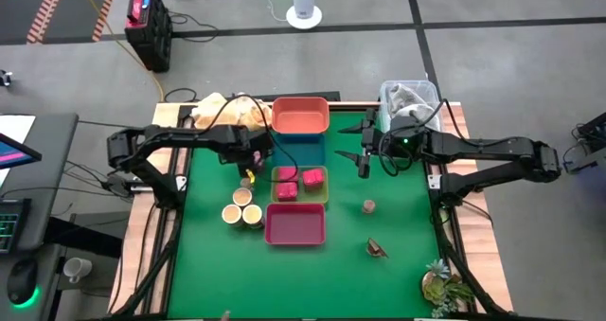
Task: Sort spices by type
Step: Put the red seasoning bottle into the green bin
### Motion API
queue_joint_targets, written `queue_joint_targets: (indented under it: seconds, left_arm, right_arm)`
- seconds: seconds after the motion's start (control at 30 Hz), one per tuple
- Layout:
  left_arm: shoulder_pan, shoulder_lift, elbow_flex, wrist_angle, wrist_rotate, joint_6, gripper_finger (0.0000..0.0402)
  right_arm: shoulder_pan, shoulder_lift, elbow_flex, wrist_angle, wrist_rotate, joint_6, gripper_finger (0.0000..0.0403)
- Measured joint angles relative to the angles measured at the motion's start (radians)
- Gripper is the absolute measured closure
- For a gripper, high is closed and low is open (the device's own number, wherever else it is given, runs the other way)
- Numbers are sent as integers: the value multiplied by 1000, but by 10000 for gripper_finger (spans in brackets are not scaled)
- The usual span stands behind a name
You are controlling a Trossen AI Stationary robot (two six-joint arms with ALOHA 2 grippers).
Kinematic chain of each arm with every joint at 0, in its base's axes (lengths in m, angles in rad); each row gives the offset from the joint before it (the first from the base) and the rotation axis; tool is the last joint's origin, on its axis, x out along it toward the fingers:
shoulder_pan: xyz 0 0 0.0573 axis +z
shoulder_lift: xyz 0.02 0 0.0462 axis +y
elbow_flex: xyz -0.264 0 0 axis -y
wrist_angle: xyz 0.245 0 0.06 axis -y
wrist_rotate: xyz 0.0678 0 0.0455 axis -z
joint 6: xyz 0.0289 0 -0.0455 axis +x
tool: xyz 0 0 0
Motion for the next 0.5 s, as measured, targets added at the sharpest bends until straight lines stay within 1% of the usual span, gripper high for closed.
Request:
queue_joint_targets:
  seconds: [0.07,0.2,0.27,0.5]
  left_arm:
    - [10,1,-7,5,16,88,77]
    - [27,1,-22,18,68,216,77]
    - [29,1,-35,31,71,271,77]
    - [28,1,-41,81,129,286,77]
  right_arm:
    - [0,0,0,0,0,0,104]
    - [0,0,0,0,0,-4,104]
    - [0,0,0,0,0,-4,104]
    - [0,0,0,0,0,-5,104]
